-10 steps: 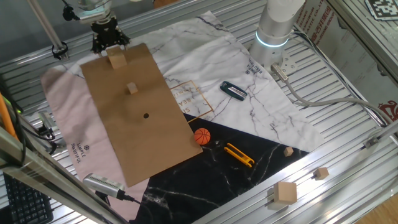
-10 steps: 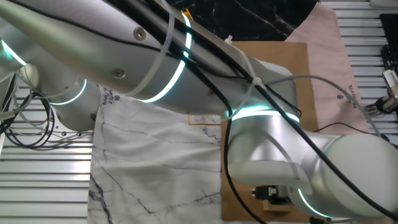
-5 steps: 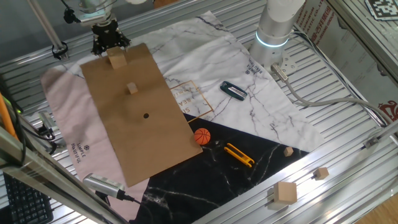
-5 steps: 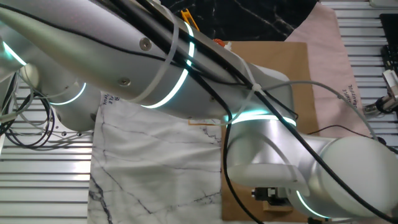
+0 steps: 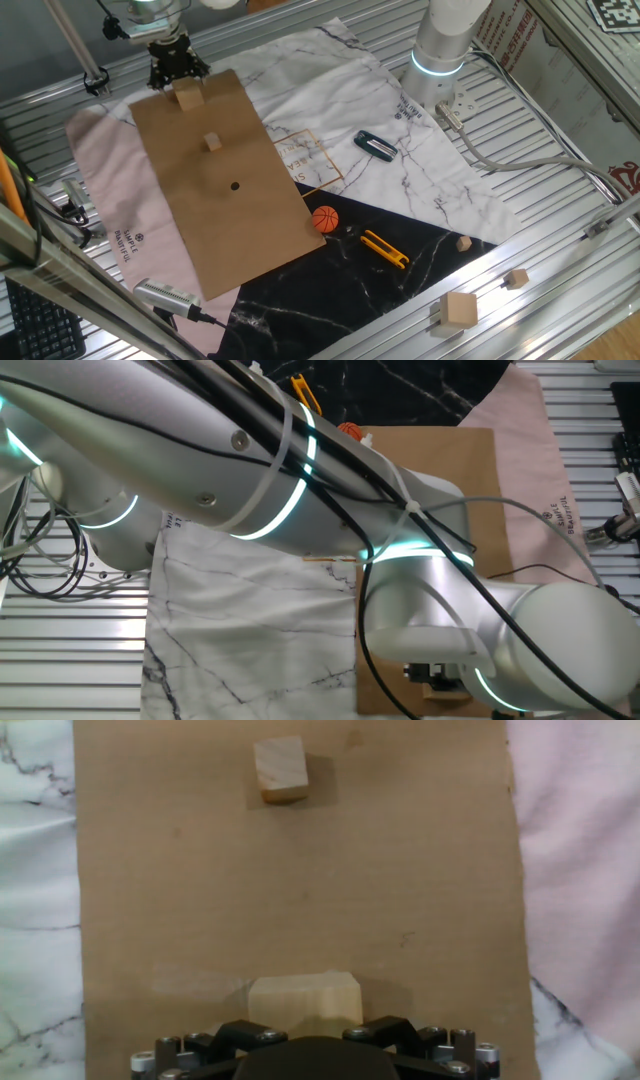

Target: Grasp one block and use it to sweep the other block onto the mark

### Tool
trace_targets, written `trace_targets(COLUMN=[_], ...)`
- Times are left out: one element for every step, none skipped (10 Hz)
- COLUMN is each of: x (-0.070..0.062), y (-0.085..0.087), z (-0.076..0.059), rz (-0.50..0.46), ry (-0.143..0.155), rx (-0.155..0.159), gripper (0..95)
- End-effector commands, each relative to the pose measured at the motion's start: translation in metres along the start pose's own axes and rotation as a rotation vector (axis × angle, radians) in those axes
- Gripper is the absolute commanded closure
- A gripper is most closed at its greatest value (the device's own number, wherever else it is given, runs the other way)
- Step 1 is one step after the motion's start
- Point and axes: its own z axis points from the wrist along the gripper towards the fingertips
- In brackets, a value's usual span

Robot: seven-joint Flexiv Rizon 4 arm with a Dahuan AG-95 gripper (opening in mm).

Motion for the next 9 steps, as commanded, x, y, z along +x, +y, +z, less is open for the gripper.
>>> trace_targets(x=[0.0009,0.0012,0.0011,0.0005,0.0005,0.0005,0.0005,0.0007,0.0009], y=[-0.0005,-0.0006,-0.0006,-0.0003,-0.0003,-0.0002,-0.0002,-0.0002,-0.0002], z=[0.0026,0.004,0.0056,0.0065,0.0073,0.0083,0.0091,0.0103,0.0113], rz=[0.013,0.014,0.015,0.018,0.018,0.02,0.022,0.023,0.023], ry=[0.001,0.0,-0.001,-0.001,0.001,0.0,0.001,0.001,0.0], rx=[-0.001,-0.002,-0.002,-0.002,-0.001,-0.001,-0.001,-0.001,-0.001], gripper=[0.0,0.0,0.0,0.0,0.0,0.0,0.0,0.0,0.0])
